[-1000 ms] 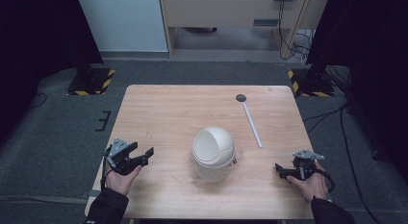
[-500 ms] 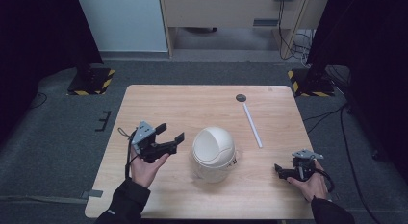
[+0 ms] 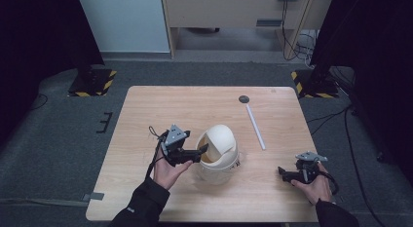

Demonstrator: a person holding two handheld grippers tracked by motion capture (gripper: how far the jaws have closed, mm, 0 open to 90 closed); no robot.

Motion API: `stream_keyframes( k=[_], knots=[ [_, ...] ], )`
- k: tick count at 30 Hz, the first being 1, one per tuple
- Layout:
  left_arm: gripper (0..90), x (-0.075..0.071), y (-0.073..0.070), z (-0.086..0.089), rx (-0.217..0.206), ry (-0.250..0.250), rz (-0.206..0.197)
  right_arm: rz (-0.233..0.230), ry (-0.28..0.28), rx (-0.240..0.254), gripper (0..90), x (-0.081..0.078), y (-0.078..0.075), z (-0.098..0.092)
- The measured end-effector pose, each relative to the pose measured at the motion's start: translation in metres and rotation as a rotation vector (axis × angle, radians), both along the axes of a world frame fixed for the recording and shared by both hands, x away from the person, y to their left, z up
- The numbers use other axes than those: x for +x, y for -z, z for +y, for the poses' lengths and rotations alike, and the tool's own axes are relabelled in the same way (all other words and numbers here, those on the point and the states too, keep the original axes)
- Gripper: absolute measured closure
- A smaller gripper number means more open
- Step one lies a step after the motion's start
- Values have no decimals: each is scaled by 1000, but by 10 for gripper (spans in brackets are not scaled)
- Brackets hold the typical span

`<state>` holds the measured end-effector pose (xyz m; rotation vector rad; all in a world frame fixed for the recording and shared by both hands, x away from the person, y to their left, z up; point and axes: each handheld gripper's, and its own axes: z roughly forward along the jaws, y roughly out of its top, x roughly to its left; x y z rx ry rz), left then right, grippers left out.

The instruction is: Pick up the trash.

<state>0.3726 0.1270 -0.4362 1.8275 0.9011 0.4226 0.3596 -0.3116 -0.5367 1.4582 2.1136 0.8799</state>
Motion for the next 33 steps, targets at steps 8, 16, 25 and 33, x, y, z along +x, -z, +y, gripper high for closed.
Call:
stream_keyframes(
  k=[8, 16, 25, 33],
  knots=[
    [152, 2, 11, -10, 22, 14, 32, 18, 9, -3, 196, -1, -5, 1],
    [171, -14, -7, 17, -16, -10, -28, -37, 35, 53, 350, 5, -23, 0],
    [170, -43, 4, 92, 54, -131, 3, -128, 26, 86, 329, 35, -48, 22],
    [170, -60, 39, 137, 75, -239, 66, -131, 16, 74, 343, 79, -50, 49]
  ],
)
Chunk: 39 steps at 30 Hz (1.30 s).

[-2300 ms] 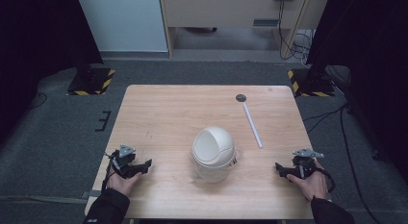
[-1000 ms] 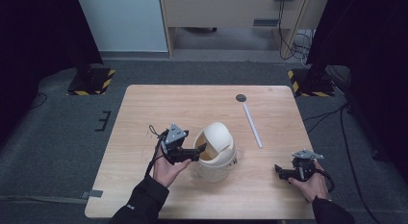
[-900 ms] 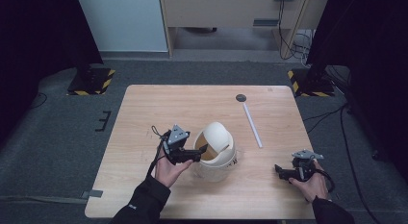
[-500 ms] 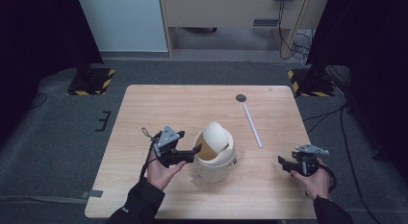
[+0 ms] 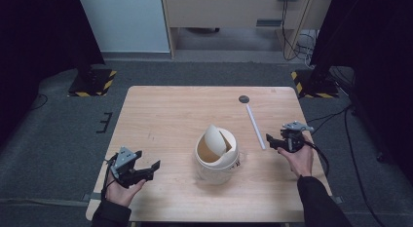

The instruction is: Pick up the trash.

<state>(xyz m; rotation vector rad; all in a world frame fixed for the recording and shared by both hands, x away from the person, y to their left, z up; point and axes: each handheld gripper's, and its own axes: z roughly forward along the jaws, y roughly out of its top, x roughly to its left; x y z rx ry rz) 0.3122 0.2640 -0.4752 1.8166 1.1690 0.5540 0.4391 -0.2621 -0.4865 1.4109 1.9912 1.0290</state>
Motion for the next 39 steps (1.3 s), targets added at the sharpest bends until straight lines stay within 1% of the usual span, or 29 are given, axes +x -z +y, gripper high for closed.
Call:
stream_keyframes(
  k=[1, 2, 3, 4, 6, 8, 11, 12, 15, 17, 19, 20, 21, 22, 26, 29, 32, 33, 34, 35, 37, 38, 39],
  knots=[
    [171, -1, 5, 3, -9, -7, 13, 9, 1, -5, 345, 5, 2, 3],
    [176, -1, 5, 3, -9, -7, 13, 9, 1, -5, 345, 5, 2, 3],
    [180, -1, 10, 9, -19, -24, 41, 29, -3, -17, 354, 14, 8, 9],
    [180, 0, 11, 12, -22, -36, 43, 34, -5, -22, 360, 19, 11, 12],
    [180, 1, 10, 14, -30, -50, 32, 57, -7, -24, 370, 26, 17, 19],
    [180, 2, 9, 14, -40, -48, 22, 74, -7, -35, 380, 32, 22, 23],
    [180, 1, 8, 13, -41, -41, 11, 93, -6, -58, 411, 36, 28, 27],
    [180, 2, 8, 14, -41, -42, 11, 101, -5, -65, 421, 37, 29, 27],
    [180, 2, 9, 15, -42, -49, 14, 119, -15, -83, 488, 36, 32, 29],
    [180, 3, 9, 15, -44, -50, 14, 135, -30, -96, 560, 35, 34, 30],
    [180, 3, 9, 15, -44, -50, 15, 160, -42, -114, 661, 32, 36, 32],
    [180, 3, 9, 14, -46, -49, 17, 156, -45, -113, 705, 31, 38, 32],
    [180, 3, 9, 14, -46, -47, 16, 156, -46, -98, 757, 30, 38, 32],
    [180, 3, 9, 14, -46, -47, 15, 156, -41, -82, 777, 28, 39, 32],
    [181, 4, 9, 14, -51, -49, 16, 178, -34, -56, 793, 24, 37, 29],
    [182, 5, 8, 14, -55, -48, 11, 159, -50, -26, 794, 17, 32, 24],
    [184, 5, 7, 13, -59, -49, 5, 102, -66, 27, 794, 9, 20, 17],
    [184, 5, 7, 13, -56, -49, 2, 102, -66, 27, 794, 9, 20, 17],
    [184, 5, 7, 12, -54, -50, 0, 52, -83, 62, 794, 1, 10, 12],
    [184, 5, 6, 12, -57, -51, -4, 36, -92, 75, 793, -3, 6, 10],
    [184, 6, 6, 11, -61, -52, -10, -23, -107, 125, 793, -15, -4, 5],
    [184, 6, 6, 11, -61, -52, -10, -23, -107, 125, 793, -15, -4, 5],
    [184, 6, 6, 11, -63, -53, -12, -42, -114, 142, 794, -20, -8, 2]
  ],
)
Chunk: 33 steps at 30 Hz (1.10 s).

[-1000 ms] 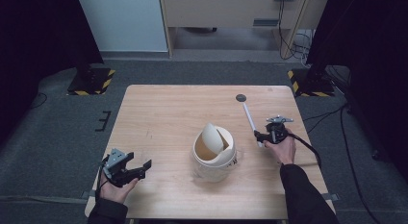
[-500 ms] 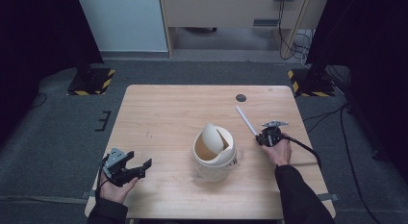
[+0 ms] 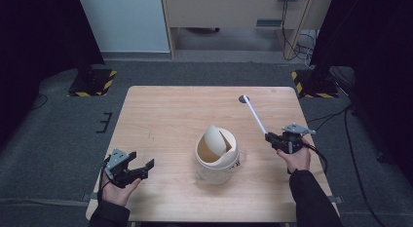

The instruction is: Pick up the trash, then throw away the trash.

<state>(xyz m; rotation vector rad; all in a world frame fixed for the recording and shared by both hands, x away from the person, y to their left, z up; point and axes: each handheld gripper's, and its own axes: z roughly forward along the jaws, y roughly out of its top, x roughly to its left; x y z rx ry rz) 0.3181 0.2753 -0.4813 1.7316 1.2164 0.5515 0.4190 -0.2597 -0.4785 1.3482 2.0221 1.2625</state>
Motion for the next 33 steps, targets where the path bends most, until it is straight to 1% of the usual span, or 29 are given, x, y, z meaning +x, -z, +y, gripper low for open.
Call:
stream_keyframes(
  k=[1, 2, 4, 5, 6, 7, 9, 13, 16, 17, 18, 22, 24, 27, 28, 29, 30, 31, 32, 33],
  knots=[
    [184, 0, 0, 0, -2, 1, -3, -24, -5, 14, 793, -5, -3, -2],
    [185, 0, 0, 0, -7, 4, -9, -60, -15, 40, 793, -16, -9, -6],
    [184, 0, -1, 0, -7, 5, -14, -96, -24, 68, 794, -26, -15, -10],
    [184, 0, -1, 0, -7, 5, -18, -96, -24, 68, 794, -26, -15, -10],
    [187, 0, -2, 0, -7, 8, -21, -126, -34, 90, 794, -34, -19, -12],
    [190, 0, -3, 0, -15, 8, -35, -141, -34, 97, 794, -36, -20, -12],
    [193, -1, -5, 0, -17, 3, -44, -177, -40, 130, 794, -42, -25, -13],
    [194, -1, -5, 0, -16, 0, -46, -232, -56, 160, 794, -47, -35, -10],
    [195, -1, -5, 0, -7, -6, -41, -262, -72, 174, 794, -49, -40, -7],
    [195, -1, -5, 0, -7, -6, -41, -262, -72, 174, 794, -49, -40, -7],
    [199, -2, -7, 0, -11, -15, -32, -279, -83, 184, 794, -50, -43, -5],
    [201, -1, -8, -2, -27, -16, -36, -304, -101, 195, 795, -54, -48, -5],
    [201, 1, -8, -3, -31, -12, -39, -318, -103, 195, 795, -55, -51, -7],
    [201, 3, -9, -4, -41, -14, -39, -340, -102, 212, 794, -56, -57, -9],
    [201, 5, -11, -4, -53, -15, -49, -348, -105, 214, 794, -56, -58, -9],
    [201, 5, -11, -4, -53, -15, -49, -351, -111, 219, 794, -56, -60, -10],
    [202, 7, -15, -4, -76, -1, -64, -360, -112, 224, 794, -56, -61, -10],
    [202, 7, -15, -4, -76, -1, -64, -360, -112, 224, 794, -56, -61, -10],
    [202, 8, -17, -4, -86, 4, -73, -368, -118, 229, 794, -56, -63, -10],
    [203, 8, -23, -4, -94, 5, -96, -374, -123, 239, 794, -57, -66, -10]
  ],
)
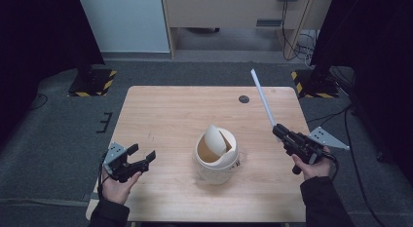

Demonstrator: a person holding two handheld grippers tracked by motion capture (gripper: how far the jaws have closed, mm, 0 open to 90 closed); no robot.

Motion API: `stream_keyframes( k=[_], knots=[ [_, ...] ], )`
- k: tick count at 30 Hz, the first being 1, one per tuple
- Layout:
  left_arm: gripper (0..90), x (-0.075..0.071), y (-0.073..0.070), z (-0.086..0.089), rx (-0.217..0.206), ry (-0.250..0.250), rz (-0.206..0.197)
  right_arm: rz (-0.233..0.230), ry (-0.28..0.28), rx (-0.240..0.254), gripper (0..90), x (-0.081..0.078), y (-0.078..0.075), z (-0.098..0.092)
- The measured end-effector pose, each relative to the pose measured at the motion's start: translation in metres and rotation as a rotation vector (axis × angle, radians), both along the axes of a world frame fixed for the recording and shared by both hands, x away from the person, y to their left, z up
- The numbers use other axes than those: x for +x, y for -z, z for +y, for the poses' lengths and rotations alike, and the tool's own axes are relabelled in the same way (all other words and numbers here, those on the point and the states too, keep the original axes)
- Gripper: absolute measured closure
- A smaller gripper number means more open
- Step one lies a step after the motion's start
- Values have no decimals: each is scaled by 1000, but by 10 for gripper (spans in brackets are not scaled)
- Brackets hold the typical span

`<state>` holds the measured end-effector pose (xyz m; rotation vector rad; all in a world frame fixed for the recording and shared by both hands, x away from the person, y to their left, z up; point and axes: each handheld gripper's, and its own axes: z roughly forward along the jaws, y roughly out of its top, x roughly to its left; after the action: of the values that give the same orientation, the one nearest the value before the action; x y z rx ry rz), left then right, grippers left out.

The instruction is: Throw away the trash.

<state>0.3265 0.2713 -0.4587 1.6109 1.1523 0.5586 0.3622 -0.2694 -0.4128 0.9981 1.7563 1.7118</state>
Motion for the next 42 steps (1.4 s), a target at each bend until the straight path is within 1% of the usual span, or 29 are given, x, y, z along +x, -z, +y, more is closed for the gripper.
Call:
stream_keyframes(
  k=[1, 2, 4, 7, 8, 9, 10, 11, 12, 16, 17, 20, 21, 22, 23, 26, 29, 31, 34, 35, 36, 37, 38, 39, 42],
  knots=[
    [203, 0, 0, 0, 0, 0, 0, 0, 0, 0, 794, 0, 0, 0],
    [203, 2, -6, -1, -13, -3, -15, -15, -10, 4, 794, -1, -3, 1],
    [203, 5, -12, -2, -27, -9, -28, -27, -24, 14, 794, -2, -7, 2],
    [203, 8, -24, -7, -47, -5, -60, -50, -47, 24, 794, -4, -14, 5],
    [204, 8, -24, -7, -47, -5, -60, -56, -59, 27, 794, -5, -17, 6],
    [207, 11, -31, -12, -61, 4, -75, -61, -65, 28, 794, -5, -18, 7],
    [207, 11, -31, -12, -61, 4, -75, -65, -79, 34, 794, -6, -20, 9],
    [207, 13, -34, -15, -67, 8, -81, -65, -79, 34, 794, -6, -20, 9],
    [208, 16, -42, -22, -70, 21, -96, -74, -98, 34, 794, -8, -23, 13],
    [214, 20, -56, -36, -97, 47, -129, -88, -131, 39, 794, -10, -27, 19],
    [216, 22, -60, -40, -101, 53, -135, -88, -139, 47, 794, -10, -28, 21],
    [223, 25, -68, -51, -112, 75, -148, -92, -160, 49, 793, -11, -29, 25],
    [224, 25, -68, -51, -112, 75, -148, -91, -166, 49, 793, -12, -29, 26],
    [227, 27, -74, -59, -126, 91, -157, -92, -171, 48, 794, -12, -29, 27],
    [228, 28, -76, -63, -127, 94, -167, -90, -180, 49, 794, -13, -30, 29],
    [238, 30, -83, -76, -159, 124, -171, -90, -200, 47, 794, -14, -29, 33],
    [256, 32, -90, -89, -177, 156, -178, -91, -218, 45, 794, -16, -29, 38],
    [268, 33, -95, -97, -189, 175, -184, -90, -230, 56, 794, -17, -29, 40],
    [281, 36, -103, -108, -208, 202, -194, -88, -240, 52, 793, -18, -28, 42],
    [284, 37, -106, -112, -209, 209, -199, -86, -244, 51, 793, -18, -27, 42],
    [287, 37, -106, -112, -209, 209, -199, -86, -244, 51, 793, -18, -27, 42],
    [291, 38, -111, -119, -208, 221, -210, -85, -253, 46, 793, -19, -26, 44],
    [294, 38, -111, -119, -208, 221, -210, -84, -257, 45, 793, -19, -25, 44],
    [296, 40, -115, -127, -215, 235, -217, -81, -263, 48, 793, -19, -25, 45],
    [300, 41, -118, -133, -218, 244, -221, -82, -269, 49, 793, -19, -24, 46]
  ],
)
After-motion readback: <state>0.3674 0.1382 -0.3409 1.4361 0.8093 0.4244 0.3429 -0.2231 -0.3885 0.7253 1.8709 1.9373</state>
